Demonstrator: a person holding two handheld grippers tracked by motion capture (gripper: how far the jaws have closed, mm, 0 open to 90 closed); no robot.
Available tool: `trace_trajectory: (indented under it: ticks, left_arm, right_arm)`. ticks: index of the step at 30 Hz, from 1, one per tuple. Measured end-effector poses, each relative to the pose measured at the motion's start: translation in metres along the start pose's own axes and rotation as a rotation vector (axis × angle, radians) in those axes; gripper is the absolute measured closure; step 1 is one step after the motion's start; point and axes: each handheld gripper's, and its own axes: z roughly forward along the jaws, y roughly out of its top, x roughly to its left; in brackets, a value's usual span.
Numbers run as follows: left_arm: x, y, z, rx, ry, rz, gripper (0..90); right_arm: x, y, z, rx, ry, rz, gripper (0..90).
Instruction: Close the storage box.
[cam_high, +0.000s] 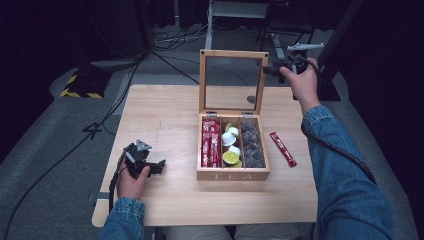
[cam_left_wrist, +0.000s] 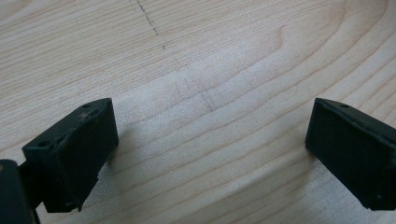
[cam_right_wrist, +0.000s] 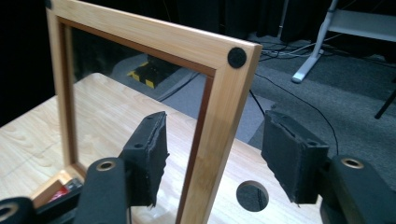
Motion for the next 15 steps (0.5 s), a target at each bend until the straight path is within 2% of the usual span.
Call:
trace_trajectory:
  ticks: [2, 11, 15]
  left_arm:
    - [0.0, 0.0, 0.0, 0.002, -0.001, 0.004, 2.7]
    - [0.001, 0.0, 0.0, 0.005, -0.002, 0.008, 2.6]
    - [0.001, 0.0, 0.0, 0.005, -0.003, 0.011, 2.6]
  right_arm:
    - [-0.002, 0.001, 0.006, 0.006, 0.0, 0.001, 43.9]
    - [-0.004, 0.002, 0.03, 0.006, 0.048, 0.062, 47.0]
    - [-0.003, 0.001, 0.037, 0.016, 0.047, 0.057, 47.2]
